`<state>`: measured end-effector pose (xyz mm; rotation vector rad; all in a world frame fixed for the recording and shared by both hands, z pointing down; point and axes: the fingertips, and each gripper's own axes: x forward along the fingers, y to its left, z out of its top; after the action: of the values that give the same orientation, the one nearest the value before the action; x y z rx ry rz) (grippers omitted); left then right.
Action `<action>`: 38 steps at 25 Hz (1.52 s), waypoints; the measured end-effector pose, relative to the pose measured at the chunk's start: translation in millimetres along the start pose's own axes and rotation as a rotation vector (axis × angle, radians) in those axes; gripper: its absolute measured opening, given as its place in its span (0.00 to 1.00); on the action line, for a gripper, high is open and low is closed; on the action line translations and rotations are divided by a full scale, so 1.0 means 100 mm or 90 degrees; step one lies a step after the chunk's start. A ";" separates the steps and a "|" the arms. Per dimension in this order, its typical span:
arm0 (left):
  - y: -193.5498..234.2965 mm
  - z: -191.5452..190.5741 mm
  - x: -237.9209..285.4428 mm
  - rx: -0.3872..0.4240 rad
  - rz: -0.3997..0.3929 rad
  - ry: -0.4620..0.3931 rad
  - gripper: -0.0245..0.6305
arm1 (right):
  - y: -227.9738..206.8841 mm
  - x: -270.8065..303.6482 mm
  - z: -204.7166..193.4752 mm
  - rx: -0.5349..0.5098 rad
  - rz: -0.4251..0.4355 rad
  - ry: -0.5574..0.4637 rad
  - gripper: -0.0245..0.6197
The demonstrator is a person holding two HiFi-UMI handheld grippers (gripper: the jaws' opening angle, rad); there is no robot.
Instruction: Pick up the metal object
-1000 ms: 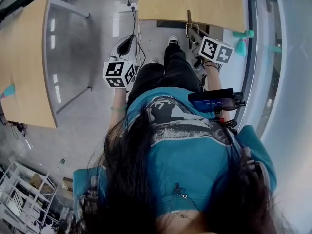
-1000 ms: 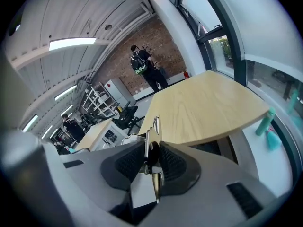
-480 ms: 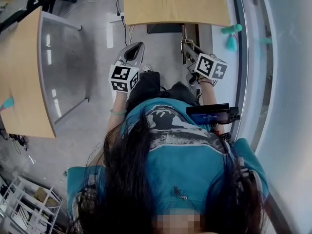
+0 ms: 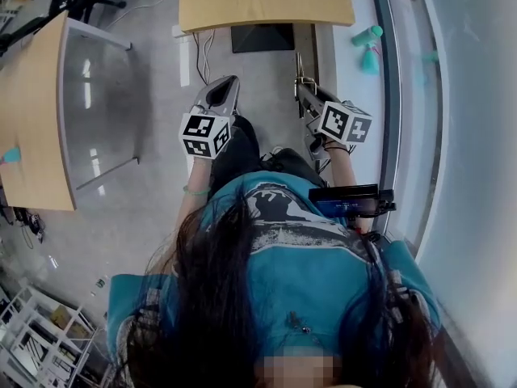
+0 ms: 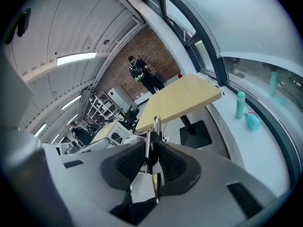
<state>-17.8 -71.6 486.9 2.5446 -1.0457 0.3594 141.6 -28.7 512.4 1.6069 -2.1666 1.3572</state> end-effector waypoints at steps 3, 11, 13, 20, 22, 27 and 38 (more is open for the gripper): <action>-0.48 -0.21 -0.08 -0.005 0.009 0.003 0.04 | -0.21 -0.39 -0.23 -0.004 0.011 0.006 0.19; -1.43 -0.68 -0.56 -0.004 0.042 0.024 0.04 | -0.42 -1.09 -0.74 0.004 0.056 0.018 0.19; -1.49 -0.72 -0.67 0.003 0.055 0.028 0.04 | -0.38 -1.14 -0.83 0.004 0.072 0.020 0.19; -1.65 -0.86 -1.06 0.014 0.077 0.039 0.04 | -0.22 -1.30 -1.15 0.027 0.105 0.024 0.19; -1.67 -0.86 -1.10 0.016 0.078 0.040 0.04 | -0.16 -1.31 -1.15 0.028 0.111 0.023 0.19; -1.69 -0.96 -1.25 0.022 0.070 0.042 0.04 | -0.02 -1.29 -1.29 0.025 0.120 0.023 0.19; -1.49 -0.94 -1.61 0.015 0.065 0.016 0.04 | 0.33 -1.30 -1.42 0.010 0.104 0.019 0.19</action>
<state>-31.9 166.4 477.7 2.5070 -1.1719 0.4318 115.1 164.4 503.6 1.4306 -2.3197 1.4345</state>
